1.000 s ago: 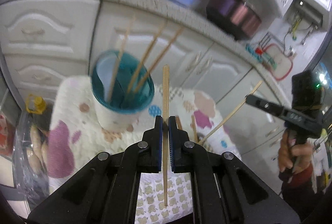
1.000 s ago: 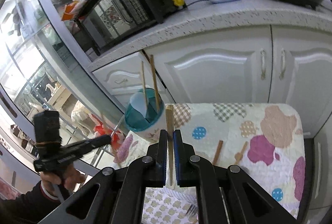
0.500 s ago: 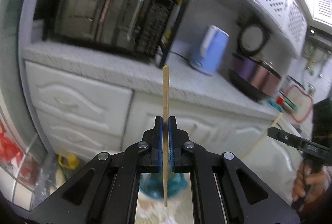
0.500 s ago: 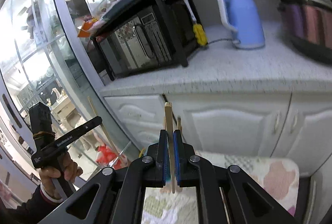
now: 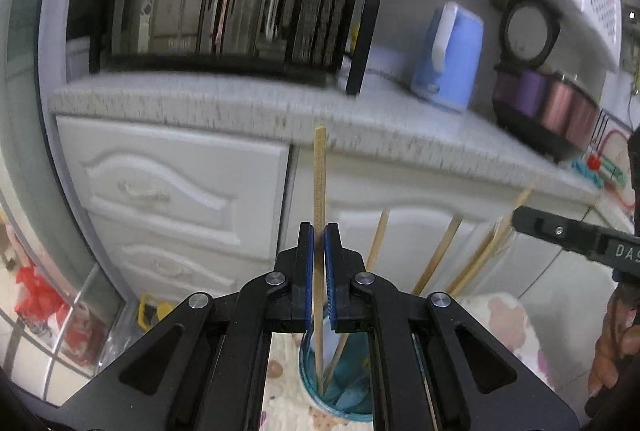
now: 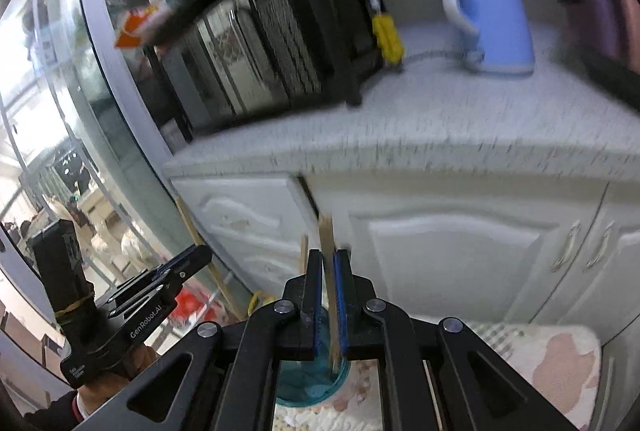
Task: Organize utensils
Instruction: 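Lower both chopsticks into the holder and open both tools, then move both tools back toward the remaining chopsticks on the quilt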
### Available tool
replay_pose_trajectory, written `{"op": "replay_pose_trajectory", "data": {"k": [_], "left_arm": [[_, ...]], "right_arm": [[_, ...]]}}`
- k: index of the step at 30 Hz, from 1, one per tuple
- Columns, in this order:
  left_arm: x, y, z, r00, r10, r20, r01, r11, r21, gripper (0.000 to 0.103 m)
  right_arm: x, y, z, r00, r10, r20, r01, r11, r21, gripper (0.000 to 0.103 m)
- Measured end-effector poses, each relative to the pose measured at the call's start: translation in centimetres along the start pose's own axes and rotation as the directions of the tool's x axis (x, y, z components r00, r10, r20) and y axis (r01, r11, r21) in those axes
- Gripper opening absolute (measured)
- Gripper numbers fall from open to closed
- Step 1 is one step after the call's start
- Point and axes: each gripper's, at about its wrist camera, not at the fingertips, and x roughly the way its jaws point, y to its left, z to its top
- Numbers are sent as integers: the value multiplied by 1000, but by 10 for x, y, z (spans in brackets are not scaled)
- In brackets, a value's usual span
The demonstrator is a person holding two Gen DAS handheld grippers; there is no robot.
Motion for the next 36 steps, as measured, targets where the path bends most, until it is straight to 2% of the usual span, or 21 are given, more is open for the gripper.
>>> {"op": "replay_pose_trajectory", "data": {"k": [5,10,11,13,14,15,16,17,21,23,26,33,36], "left_arm": [[12,7,-20,998,5,-69,-6,1000,-14,4],[12,8,-31,995,1,-103,-5,999,-34,4],[10,8,-32,994,0,-108,-4,999,-35,4],[6,7,-33,993,0,-116,-5,999,-42,6],[4,7,-34,993,0,-120,-5,999,-46,13],[2,7,-34,992,-4,-124,-2,999,-50,18],[-1,7,-35,992,-8,-126,1,999,-53,29],[-4,7,-37,992,-13,-127,6,998,-58,36],[-18,2,-44,991,-15,-134,9,999,-47,42],[-25,-2,-50,991,-10,-136,5,999,-35,50],[-33,-10,-60,988,0,-153,-1,1000,-7,53],[-41,-32,-85,980,5,-200,1,999,32,53],[-44,-39,-92,977,-2,-213,9,999,33,54]], "right_arm": [[28,-6,-27,995,2,-97,-3,1000,-10,6],[28,-18,-39,991,17,-134,-11,999,41,6],[26,-20,-41,990,22,-137,-15,999,51,9],[21,-23,-44,991,19,-133,-11,998,58,39],[18,-24,-47,992,18,-127,-10,998,60,44],[14,-24,-50,993,17,-121,-10,998,59,44],[12,-22,-53,992,14,-125,-8,999,49,44],[11,-21,-57,991,7,-134,-2,999,39,44],[6,-18,-71,989,-14,-150,17,1000,17,44],[2,-17,-79,988,-19,-151,22,1000,20,44],[-4,-17,-88,988,-40,-150,45,999,28,46],[-28,-24,-110,984,-99,-146,109,992,57,48],[-42,-26,-117,982,-134,-133,143,988,60,54]]}}
